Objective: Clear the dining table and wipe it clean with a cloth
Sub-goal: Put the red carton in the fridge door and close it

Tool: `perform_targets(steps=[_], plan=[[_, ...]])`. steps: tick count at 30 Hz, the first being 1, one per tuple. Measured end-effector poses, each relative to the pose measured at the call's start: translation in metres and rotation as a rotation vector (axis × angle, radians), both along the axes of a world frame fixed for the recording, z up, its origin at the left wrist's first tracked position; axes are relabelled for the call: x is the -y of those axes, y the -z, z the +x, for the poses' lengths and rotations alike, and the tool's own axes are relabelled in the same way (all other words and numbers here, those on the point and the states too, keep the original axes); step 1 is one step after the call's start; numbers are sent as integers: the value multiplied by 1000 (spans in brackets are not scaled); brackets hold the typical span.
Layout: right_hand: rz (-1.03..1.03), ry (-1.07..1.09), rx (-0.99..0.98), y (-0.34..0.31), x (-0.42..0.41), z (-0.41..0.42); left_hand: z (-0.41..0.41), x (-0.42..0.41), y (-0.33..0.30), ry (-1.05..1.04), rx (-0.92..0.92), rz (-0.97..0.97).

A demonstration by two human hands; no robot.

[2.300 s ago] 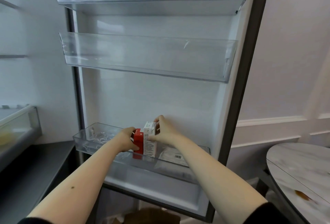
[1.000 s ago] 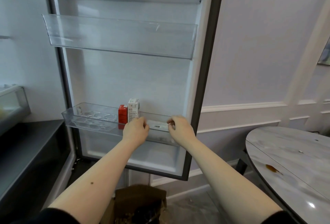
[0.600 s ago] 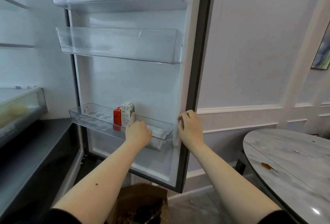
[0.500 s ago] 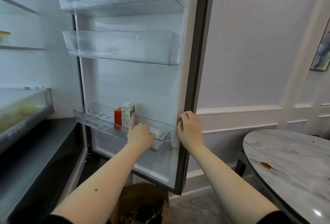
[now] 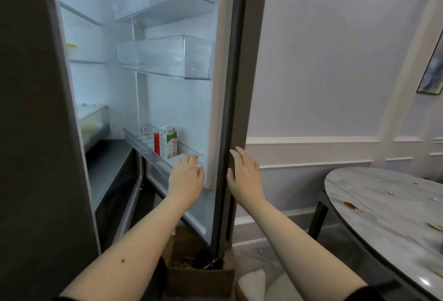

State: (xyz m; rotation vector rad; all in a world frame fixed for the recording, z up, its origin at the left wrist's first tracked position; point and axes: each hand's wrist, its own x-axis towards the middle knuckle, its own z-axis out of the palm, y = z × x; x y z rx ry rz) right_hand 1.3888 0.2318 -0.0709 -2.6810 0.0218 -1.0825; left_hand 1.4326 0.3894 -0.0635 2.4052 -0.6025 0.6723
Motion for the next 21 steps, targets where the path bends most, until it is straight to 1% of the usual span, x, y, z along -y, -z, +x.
perform_targets(steps=[2, 5, 8, 10, 13, 18, 21], plan=[[54, -25, 1, -5, -9, -6, -11, -1, -9, 55, 97, -68], [162, -81, -24, -13, -20, -8, -23, -1, -16, 68, 204, -89], [327, -260, -73, -20, -36, -5, -36, -8, -19, 13, 252, -59], [376, -367, -96, -23, -45, -5, -40, -17, -22, -42, 277, -40], [349, -450, -156, -26, -56, -8, -42, -36, -32, -135, 335, -27], [231, -598, -339, -13, -77, -3, -39, -66, -67, -338, 430, 19], [216, -629, -361, -5, -94, 4, -38, -82, -80, -385, 441, 41]])
